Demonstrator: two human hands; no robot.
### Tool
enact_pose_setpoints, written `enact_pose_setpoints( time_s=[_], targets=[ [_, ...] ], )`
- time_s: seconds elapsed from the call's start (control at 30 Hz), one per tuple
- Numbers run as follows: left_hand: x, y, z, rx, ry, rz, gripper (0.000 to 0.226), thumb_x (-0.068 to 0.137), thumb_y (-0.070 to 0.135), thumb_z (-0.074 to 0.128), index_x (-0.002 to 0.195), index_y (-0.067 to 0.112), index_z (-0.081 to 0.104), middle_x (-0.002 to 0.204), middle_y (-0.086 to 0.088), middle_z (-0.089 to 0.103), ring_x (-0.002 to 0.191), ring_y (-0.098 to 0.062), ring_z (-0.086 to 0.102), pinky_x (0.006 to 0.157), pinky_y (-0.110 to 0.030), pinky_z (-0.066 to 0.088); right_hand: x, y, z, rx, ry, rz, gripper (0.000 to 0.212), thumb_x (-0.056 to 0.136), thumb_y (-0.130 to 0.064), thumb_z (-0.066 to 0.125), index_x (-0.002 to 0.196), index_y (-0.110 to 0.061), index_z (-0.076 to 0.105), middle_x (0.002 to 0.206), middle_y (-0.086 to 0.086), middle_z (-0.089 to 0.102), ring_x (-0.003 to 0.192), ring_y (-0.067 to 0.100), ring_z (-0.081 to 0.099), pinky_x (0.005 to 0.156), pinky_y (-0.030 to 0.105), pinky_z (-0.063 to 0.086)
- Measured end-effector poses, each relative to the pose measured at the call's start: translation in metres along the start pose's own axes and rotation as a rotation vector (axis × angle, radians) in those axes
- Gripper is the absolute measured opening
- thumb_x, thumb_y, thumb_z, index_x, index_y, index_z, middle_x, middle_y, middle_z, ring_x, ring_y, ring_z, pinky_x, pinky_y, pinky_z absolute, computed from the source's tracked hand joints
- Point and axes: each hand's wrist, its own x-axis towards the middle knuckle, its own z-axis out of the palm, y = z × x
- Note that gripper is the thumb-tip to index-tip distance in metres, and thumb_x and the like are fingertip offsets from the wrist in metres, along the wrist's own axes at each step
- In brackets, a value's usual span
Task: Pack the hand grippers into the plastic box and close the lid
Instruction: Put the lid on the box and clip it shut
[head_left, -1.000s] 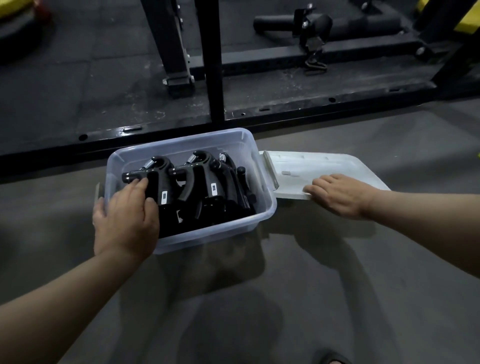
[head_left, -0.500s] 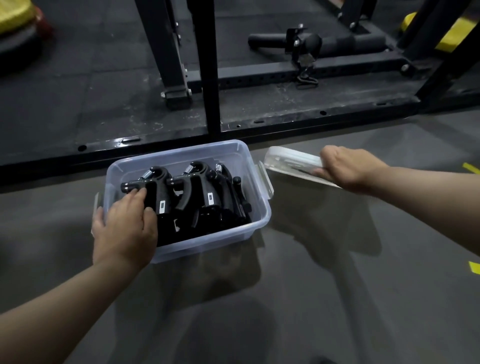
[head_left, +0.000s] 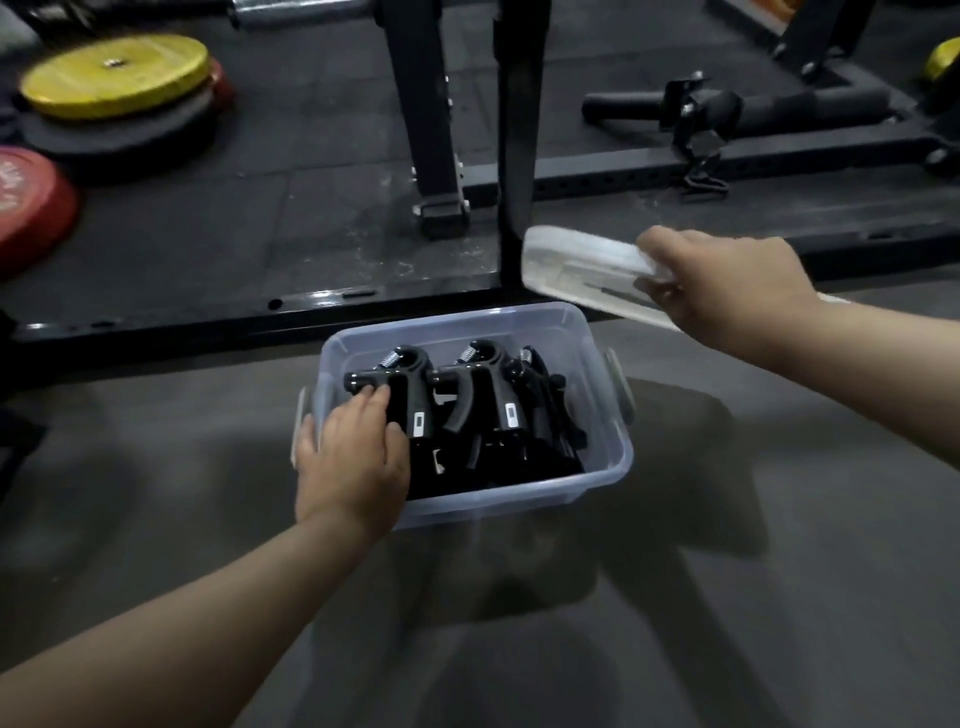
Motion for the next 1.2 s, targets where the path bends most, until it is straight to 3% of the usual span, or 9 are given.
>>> enact_pose_setpoints(
  time_s=[0.27,0.43,0.57,0.63,0.73,0.83,0.97,1.07,1.2],
  targets=[
    [-0.002,0.000,-0.001,-0.037,0.036,-0.010,0.057,0.093,0.038,0.026,0.146,0.022,0.037,0.152,0.006,0.039,0.144,-0.009,0.025,0.121,-0.042,0.003,0.017,-0.049,-0.025,0.051,0.206,-0.174,0.027,0.093,-0.033,0.055,0.119,-0.023,0.052,0.100,0.003,0.061,0.088,0.033,0.062,0.054,0.034,0.039],
    [-0.001,0.000,-0.002,-0.100,0.048,-0.033,0.053,0.096,0.034,0.034,0.146,0.018,0.037,0.151,0.004,0.040,0.144,-0.010,0.026,0.121,-0.040,0.002,0.031,-0.064,-0.062,0.386,0.301,0.104,0.032,0.095,-0.043,0.051,0.116,-0.019,0.045,0.100,0.002,0.062,0.086,0.035,0.059,0.070,0.042,0.044],
    [0.002,-0.002,-0.005,-0.169,0.067,-0.036,0.066,0.087,0.047,0.014,0.135,0.020,0.050,0.143,0.007,0.049,0.138,-0.008,0.033,0.121,-0.042,0.004,0.048,-0.080,-0.093,0.894,0.548,0.139,0.023,0.096,-0.027,0.055,0.107,-0.014,0.039,0.093,-0.019,0.053,0.088,-0.006,0.057,0.081,0.023,0.049],
    [0.007,0.001,-0.012,-0.321,0.077,-0.081,0.066,0.083,0.048,0.013,0.129,0.025,0.054,0.136,0.009,0.054,0.133,-0.005,0.037,0.120,-0.041,0.006,0.052,-0.082,-0.101,1.012,0.621,0.175,0.023,0.095,-0.024,0.056,0.109,-0.014,0.040,0.099,-0.018,0.053,0.092,-0.009,0.056,0.084,0.017,0.048],
    [0.007,0.013,-0.030,-0.591,0.086,-0.107,0.046,0.087,0.043,0.024,0.110,0.029,0.062,0.120,0.010,0.062,0.117,-0.004,0.048,0.115,-0.042,0.024,0.049,-0.095,-0.090,1.273,0.547,0.461,0.023,0.093,-0.031,0.058,0.105,-0.019,0.043,0.098,-0.011,0.060,0.088,-0.003,0.062,0.081,0.025,0.055],
    [0.003,0.030,-0.042,-1.068,0.060,-0.261,0.041,0.088,0.039,0.035,0.085,0.010,0.065,0.092,-0.012,0.068,0.093,-0.029,0.062,0.090,-0.054,0.049,0.028,-0.114,-0.056,1.531,0.397,0.802,0.034,0.091,-0.038,0.056,0.113,-0.015,0.044,0.109,-0.003,0.064,0.098,0.010,0.066,0.089,0.037,0.055],
    [0.001,0.037,-0.050,-1.286,0.063,-0.442,0.027,0.087,0.042,0.051,0.097,0.020,0.063,0.098,-0.008,0.071,0.097,-0.030,0.067,0.087,-0.054,0.055,-0.002,-0.129,-0.023,1.616,0.133,1.016,0.044,0.085,-0.040,0.058,0.118,-0.012,0.051,0.107,0.003,0.069,0.092,0.022,0.070,0.081,0.045,0.059],
    [0.003,0.031,-0.052,-1.367,0.075,-0.495,0.021,0.089,0.028,0.056,0.108,0.022,0.064,0.101,-0.003,0.074,0.095,-0.025,0.071,0.085,-0.049,0.058,-0.023,-0.138,-0.009,1.752,-0.066,1.034,0.017,0.095,-0.023,0.057,0.108,-0.013,0.061,0.097,0.003,0.076,0.082,0.020,0.075,0.064,0.034,0.059],
    [0.011,0.019,-0.059,-1.485,0.017,-0.588,0.023,0.098,0.012,0.050,0.116,0.014,0.064,0.103,-0.011,0.074,0.094,-0.032,0.072,0.084,-0.052,0.057,-0.033,-0.129,0.004,1.704,-0.178,1.080,0.028,0.097,-0.039,0.050,0.108,-0.017,0.063,0.094,0.001,0.074,0.077,0.016,0.071,0.062,0.029,0.055]
  ],
)
